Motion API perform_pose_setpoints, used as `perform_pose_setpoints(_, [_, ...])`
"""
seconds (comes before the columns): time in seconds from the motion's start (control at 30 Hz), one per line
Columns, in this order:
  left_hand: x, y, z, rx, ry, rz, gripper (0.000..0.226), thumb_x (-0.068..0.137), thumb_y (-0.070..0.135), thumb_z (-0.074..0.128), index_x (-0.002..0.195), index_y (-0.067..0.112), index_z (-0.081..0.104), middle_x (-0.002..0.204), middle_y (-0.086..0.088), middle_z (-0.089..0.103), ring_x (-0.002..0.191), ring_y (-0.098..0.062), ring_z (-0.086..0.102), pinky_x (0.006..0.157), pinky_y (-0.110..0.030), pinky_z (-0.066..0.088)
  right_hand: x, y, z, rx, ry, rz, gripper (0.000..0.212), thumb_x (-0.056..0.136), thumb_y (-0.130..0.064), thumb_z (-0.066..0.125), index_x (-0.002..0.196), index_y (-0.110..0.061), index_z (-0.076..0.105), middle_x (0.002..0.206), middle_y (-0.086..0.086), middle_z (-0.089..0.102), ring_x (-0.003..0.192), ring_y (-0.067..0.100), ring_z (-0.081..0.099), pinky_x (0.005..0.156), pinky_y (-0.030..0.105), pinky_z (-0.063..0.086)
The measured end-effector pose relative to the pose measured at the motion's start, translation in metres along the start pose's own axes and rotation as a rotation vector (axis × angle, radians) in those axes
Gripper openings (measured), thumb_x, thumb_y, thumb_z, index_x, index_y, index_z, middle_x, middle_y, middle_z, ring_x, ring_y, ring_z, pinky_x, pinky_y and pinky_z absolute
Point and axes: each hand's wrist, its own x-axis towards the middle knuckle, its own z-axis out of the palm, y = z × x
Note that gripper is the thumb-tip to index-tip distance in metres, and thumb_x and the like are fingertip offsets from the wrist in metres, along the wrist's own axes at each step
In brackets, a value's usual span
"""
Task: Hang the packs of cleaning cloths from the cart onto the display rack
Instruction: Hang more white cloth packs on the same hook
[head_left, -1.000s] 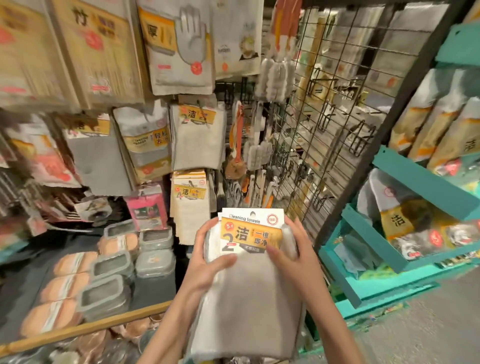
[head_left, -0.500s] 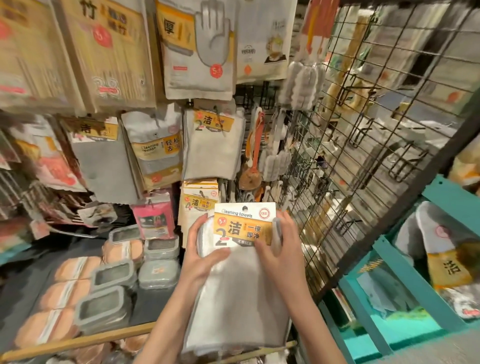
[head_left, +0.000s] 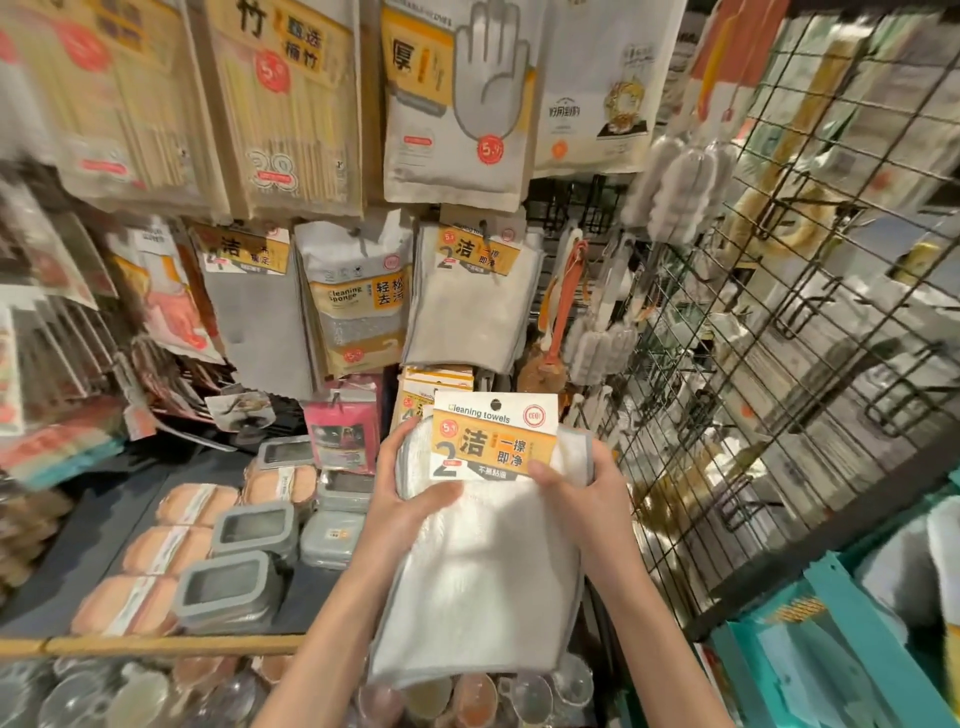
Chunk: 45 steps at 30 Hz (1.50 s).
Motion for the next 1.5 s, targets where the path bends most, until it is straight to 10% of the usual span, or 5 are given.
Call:
perform_pose_setpoints(0.33, [0.011,0.004,0.000,0.075,0.029,0.048,0.076,0.073,0.007,0.081,0.124,0.047,0.039,0.125,0.033,0.040,0.098,0.033,0.042,0.072,0.004,0.039,0.035,-0.004,-0.001,0.111,-0.110,0.003,0.025,0.080,-0.002,0.070,0.099,-0.018,0.066,0.097,0.001,0.073,0.093,0.018,0.069,0.078,0.031,0.054])
perform_pose_setpoints(0.57, [0.022,0.005,-0.001,0.116,0.011,-0.021,0.061,0.054,0.054,0.078,0.111,0.052,0.057,0.130,0.024,0.053,0.124,-0.009,0.052,0.105,-0.043,0.043,0.060,-0.012,-0.007,0.218,-0.115,0.047,0.025,0.081,0.000,0.067,0.099,-0.017,0.062,0.089,-0.001,0.073,0.075,0.010,0.071,0.059,0.019,0.054])
perform_pose_setpoints(1.07, [0.057,0.011,-0.010,0.036,0.187,-0.081,0.045,0.067,0.035,0.085,0.099,0.051,0.058,0.120,0.014,0.060,0.109,-0.022,0.062,0.093,-0.049,0.051,0.118,-0.029,0.026,-0.116,-0.183,-0.259,0.060,0.072,0.001,0.075,0.118,-0.025,0.045,0.122,-0.008,0.047,0.116,0.009,0.043,0.100,0.020,0.035])
perform_pose_setpoints(1.23, [0.068,0.017,-0.013,-0.005,0.196,-0.092,0.051,0.055,0.046,0.086,0.098,0.052,0.060,0.125,0.004,0.061,0.108,-0.029,0.064,0.094,-0.056,0.049,0.131,-0.039,0.033,-0.090,-0.286,-0.384,0.057,0.073,0.012,0.068,0.116,-0.019,0.046,0.116,-0.018,0.045,0.101,-0.025,0.040,0.082,-0.006,0.029])
perform_pose_setpoints(1.5, [0.089,0.018,-0.020,0.013,0.243,-0.011,0.038,0.074,0.025,0.082,0.101,0.042,0.060,0.113,0.039,0.050,0.129,-0.017,0.045,0.107,-0.048,0.039,0.164,-0.046,0.047,-0.101,-0.328,-0.366,0.041,0.076,0.014,0.063,0.103,-0.018,0.057,0.104,-0.019,0.054,0.104,-0.003,0.049,0.078,0.006,0.044])
